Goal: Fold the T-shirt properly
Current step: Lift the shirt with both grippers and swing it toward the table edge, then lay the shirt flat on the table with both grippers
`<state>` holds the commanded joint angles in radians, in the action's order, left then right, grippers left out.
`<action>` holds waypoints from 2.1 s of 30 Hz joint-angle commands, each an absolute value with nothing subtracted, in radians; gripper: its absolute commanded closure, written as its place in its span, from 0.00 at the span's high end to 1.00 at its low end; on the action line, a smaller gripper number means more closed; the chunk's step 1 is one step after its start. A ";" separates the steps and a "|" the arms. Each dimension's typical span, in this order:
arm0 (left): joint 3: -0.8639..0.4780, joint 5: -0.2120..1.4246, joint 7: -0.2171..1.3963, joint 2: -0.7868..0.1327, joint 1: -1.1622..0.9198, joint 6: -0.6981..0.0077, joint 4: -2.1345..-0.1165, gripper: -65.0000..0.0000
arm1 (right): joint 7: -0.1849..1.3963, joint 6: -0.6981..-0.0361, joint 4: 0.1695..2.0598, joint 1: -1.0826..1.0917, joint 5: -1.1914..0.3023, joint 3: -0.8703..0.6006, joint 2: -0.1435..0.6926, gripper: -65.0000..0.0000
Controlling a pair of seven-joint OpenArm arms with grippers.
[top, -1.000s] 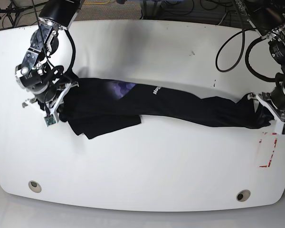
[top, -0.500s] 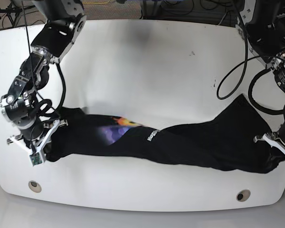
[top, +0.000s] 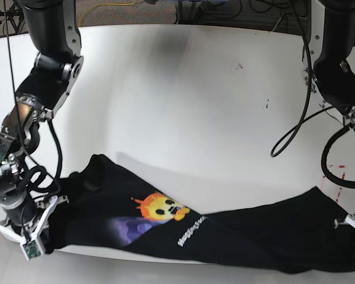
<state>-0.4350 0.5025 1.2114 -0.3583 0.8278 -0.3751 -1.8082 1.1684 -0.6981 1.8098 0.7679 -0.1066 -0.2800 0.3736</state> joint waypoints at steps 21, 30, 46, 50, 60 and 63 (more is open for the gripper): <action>-0.440 0.542 1.211 -0.344 0.688 -0.378 -1.705 0.01 | 1.236 -0.698 1.945 0.627 -0.104 -0.265 0.398 0.00; -0.443 0.622 1.207 -0.341 0.406 -0.378 -1.705 0.01 | 1.207 -0.698 2.002 0.269 -0.113 -0.374 0.308 0.00; -0.568 0.622 1.207 -0.377 0.002 -0.513 -1.727 0.01 | 0.967 -0.698 1.995 -0.180 -0.114 -0.430 0.206 0.00; -0.570 0.622 1.207 -0.386 -0.056 -0.529 -1.730 0.01 | 0.935 -0.698 1.995 -0.237 -0.114 -0.430 0.202 0.00; -0.564 0.621 1.207 -0.433 -0.154 -0.532 -1.656 0.02 | 0.923 -0.698 1.995 -0.300 -0.114 -0.424 0.186 0.00; -0.564 0.621 1.207 -0.447 -0.176 -0.532 -1.635 0.05 | 0.923 -0.698 1.995 -0.303 -0.114 -0.429 0.166 0.00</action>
